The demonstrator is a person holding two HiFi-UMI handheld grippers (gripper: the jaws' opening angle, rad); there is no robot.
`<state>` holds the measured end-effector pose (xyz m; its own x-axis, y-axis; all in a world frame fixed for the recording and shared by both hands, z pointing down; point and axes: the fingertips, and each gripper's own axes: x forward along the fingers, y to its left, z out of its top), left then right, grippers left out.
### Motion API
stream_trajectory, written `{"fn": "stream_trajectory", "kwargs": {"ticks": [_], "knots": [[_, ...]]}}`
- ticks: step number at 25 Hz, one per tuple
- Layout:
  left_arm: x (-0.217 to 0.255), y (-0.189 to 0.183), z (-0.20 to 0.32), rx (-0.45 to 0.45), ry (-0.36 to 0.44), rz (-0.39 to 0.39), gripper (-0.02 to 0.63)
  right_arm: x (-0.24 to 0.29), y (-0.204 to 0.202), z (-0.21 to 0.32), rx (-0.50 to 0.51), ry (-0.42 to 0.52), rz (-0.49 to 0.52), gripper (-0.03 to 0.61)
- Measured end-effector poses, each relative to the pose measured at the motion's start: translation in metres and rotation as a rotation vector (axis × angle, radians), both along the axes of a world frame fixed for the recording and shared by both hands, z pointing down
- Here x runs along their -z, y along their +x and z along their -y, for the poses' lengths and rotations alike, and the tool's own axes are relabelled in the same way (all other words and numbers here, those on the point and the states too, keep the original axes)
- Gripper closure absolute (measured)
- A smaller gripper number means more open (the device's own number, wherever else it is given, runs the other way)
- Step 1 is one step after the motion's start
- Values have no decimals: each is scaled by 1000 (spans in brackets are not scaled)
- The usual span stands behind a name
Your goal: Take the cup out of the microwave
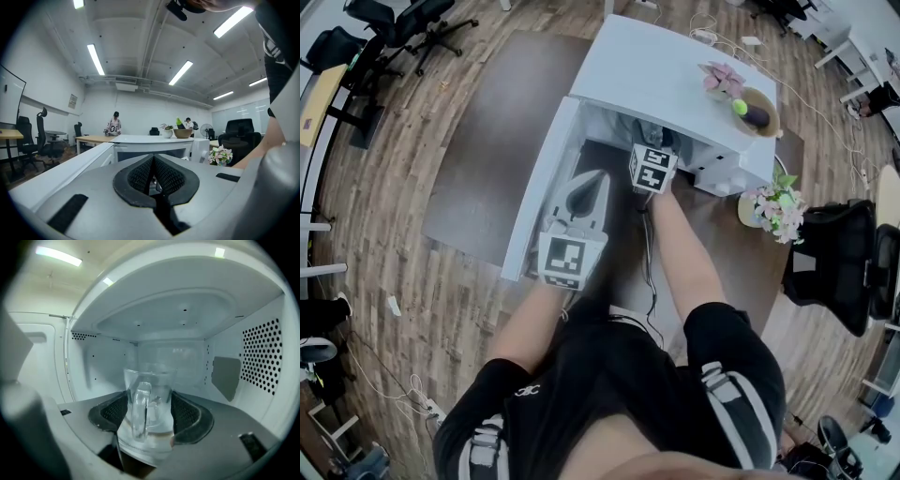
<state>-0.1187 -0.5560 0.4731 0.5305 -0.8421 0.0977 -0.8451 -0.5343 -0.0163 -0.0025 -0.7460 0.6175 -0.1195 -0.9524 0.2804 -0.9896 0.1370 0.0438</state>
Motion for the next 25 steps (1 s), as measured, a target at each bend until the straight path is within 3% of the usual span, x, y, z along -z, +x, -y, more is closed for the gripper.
{"fn": "stream_trajectory", "kwargs": {"ticks": [14, 25], "knots": [[2, 9, -28, 7, 20, 4, 617, 12, 6, -60, 43, 49, 20, 290], [22, 23, -90, 32, 44, -16, 617, 47, 20, -166, 96, 67, 57, 290]]}}
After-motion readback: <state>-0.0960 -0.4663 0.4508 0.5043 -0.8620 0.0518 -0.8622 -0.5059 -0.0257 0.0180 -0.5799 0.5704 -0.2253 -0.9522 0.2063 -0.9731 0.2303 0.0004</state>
